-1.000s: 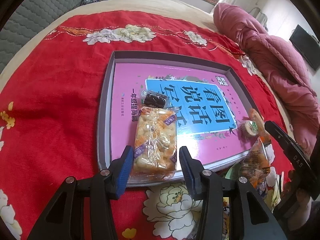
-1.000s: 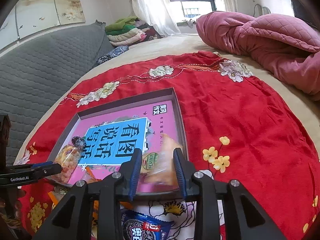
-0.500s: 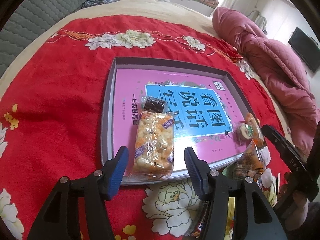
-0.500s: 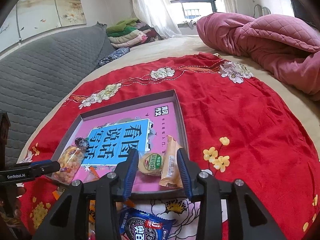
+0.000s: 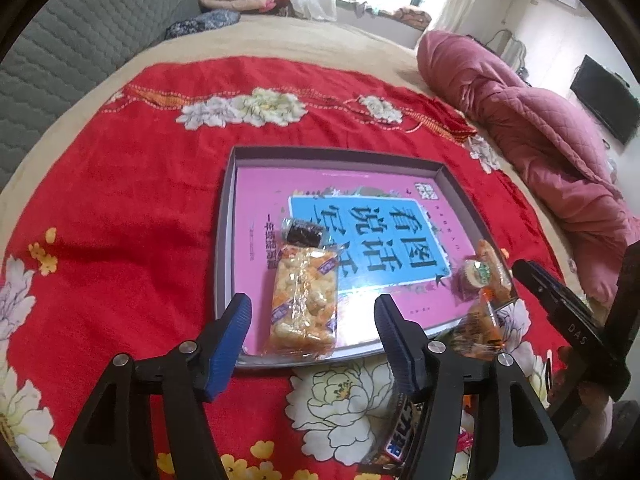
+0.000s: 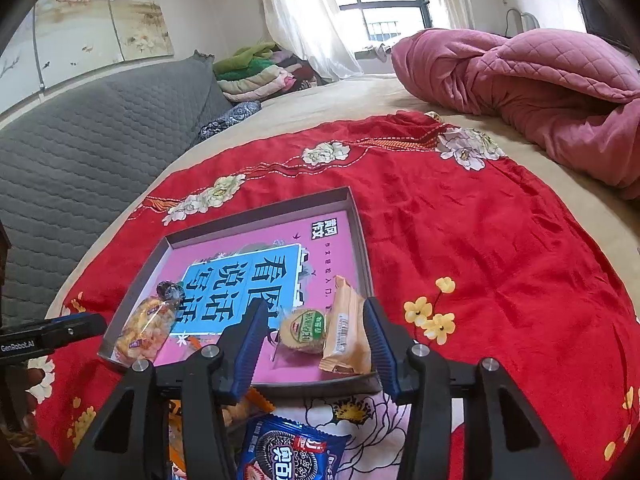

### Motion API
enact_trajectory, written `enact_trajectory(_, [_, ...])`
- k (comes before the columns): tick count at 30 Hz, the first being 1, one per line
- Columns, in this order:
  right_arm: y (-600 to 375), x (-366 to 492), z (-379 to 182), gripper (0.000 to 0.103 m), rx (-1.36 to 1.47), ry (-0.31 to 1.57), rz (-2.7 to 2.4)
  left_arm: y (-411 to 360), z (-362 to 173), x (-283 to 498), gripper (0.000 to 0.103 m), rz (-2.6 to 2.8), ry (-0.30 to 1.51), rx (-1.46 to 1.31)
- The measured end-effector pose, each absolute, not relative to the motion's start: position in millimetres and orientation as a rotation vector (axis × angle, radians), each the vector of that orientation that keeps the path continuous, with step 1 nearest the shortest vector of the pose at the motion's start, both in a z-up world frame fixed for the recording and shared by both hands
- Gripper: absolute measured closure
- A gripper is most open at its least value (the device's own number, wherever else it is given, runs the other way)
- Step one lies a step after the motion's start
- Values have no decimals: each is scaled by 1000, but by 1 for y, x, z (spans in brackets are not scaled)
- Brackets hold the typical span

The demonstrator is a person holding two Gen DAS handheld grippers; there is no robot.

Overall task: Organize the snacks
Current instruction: 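Lower and release the puffed-snack bag with the left gripper while the right gripper releases the pale bar, then move both grippers back from the tray to the snack pile on the bedspread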

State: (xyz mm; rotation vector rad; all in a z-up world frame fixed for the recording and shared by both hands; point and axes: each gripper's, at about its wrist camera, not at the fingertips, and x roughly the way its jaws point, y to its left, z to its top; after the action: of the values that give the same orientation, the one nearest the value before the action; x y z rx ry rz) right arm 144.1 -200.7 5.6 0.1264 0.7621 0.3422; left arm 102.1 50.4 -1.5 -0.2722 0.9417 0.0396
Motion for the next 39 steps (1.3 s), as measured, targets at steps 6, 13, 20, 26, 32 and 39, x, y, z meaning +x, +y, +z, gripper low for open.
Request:
enact_trajectory(6, [-204, 141, 9, 53, 137, 763, 345, 49, 6, 98, 37, 31, 927, -271])
enact_trajectory(13, [-204, 135, 15, 44, 145, 761, 352, 46, 10, 94, 37, 27, 919, -264])
enact_trajectory(20, [-204, 130, 18, 44, 145, 758, 359, 41, 13, 89, 37, 6, 921, -256])
enact_trajectory(26, [-204, 129, 19, 43, 147, 761, 360, 36, 14, 83, 37, -11, 925, -258])
enact_trajectory(32, [-205, 123, 22, 42, 150, 765, 364, 30, 13, 77, 37, -21, 935, -253])
enact_trajectory(39, [-203, 118, 24, 42, 148, 762, 378, 20, 10, 72, 36, -47, 957, -240])
